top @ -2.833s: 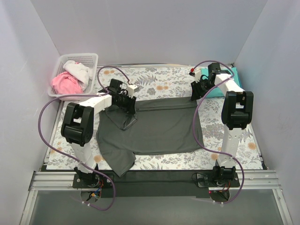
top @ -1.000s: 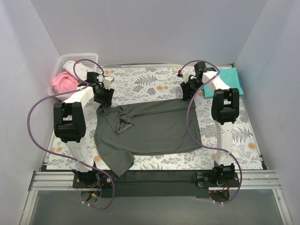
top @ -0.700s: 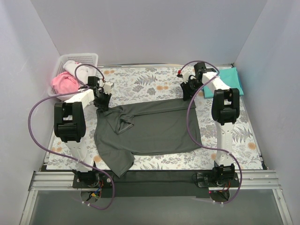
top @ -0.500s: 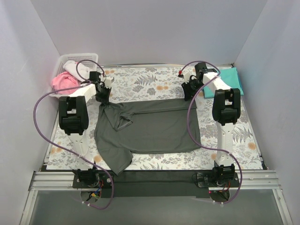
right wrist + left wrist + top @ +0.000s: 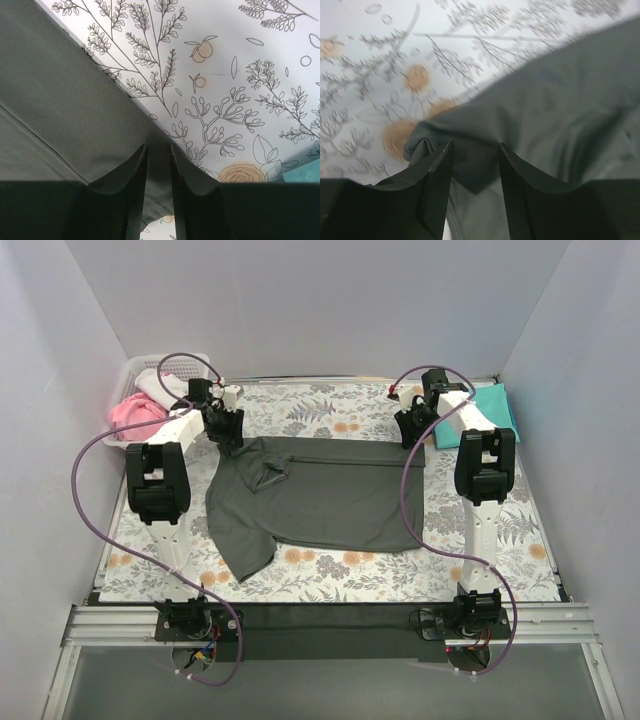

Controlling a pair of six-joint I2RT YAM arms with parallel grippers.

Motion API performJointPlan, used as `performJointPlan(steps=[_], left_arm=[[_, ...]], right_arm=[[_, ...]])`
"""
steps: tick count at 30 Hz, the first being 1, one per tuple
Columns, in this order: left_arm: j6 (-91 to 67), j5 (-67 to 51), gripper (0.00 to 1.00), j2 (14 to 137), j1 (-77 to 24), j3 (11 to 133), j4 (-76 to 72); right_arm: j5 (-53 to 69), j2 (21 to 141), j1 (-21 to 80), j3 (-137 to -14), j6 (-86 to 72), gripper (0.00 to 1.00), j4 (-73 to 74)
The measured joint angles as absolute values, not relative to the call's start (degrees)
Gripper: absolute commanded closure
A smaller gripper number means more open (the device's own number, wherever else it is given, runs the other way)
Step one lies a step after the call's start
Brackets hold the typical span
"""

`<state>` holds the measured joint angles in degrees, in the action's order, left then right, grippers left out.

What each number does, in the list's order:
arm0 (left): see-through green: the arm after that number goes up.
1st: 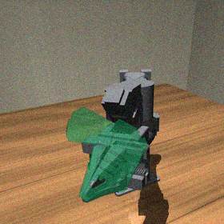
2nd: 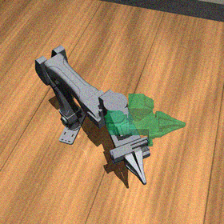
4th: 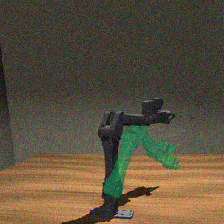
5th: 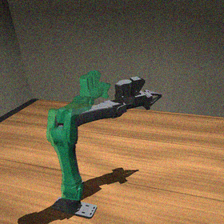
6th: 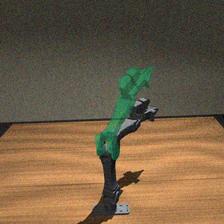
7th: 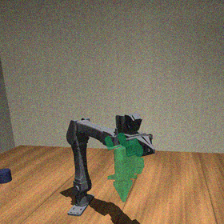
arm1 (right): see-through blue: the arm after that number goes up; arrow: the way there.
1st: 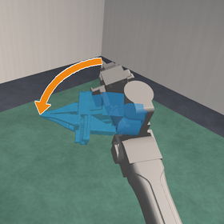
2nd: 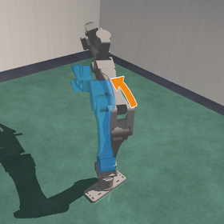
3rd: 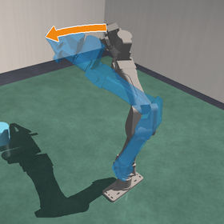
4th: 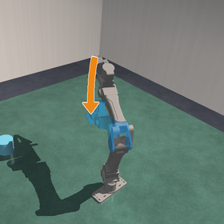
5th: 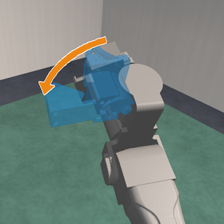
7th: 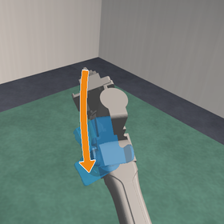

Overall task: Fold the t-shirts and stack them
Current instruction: Fold the tshirt

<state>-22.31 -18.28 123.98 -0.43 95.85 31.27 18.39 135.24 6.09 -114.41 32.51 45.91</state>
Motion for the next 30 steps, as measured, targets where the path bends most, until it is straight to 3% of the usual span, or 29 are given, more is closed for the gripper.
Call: performJointPlan(steps=[7, 9, 11, 20, 30], left_arm=[[-19.42, -23.03, 0.57, 110.67, -2.31, 85.91, 33.01], [-19.2, -23.11, 0.46, 109.01, -3.86, 83.99, 32.71], [-20.01, -22.76, 0.45, 108.73, -5.17, 82.06, 31.73], [-21.8, -22.55, 0.54, 108.86, -6.11, 79.92, 29.82], [-20.64, -24.93, 0.54, 109.78, -10.39, 78.94, 32.14]], right_arm=[[18.2, 134.47, 6.07, -113.1, 32.58, 0.72, 45.52], [18.15, 134.47, 6.07, -113.1, 32.58, 0.72, 45.52], [18.15, 134.47, 6.07, -113.1, 32.58, 0.72, 45.52], [18.15, 134.47, 6.07, -113.1, 32.6, 0.72, 45.52], [18.13, 134.47, 6.07, -113.1, 32.69, 0.72, 45.52]])
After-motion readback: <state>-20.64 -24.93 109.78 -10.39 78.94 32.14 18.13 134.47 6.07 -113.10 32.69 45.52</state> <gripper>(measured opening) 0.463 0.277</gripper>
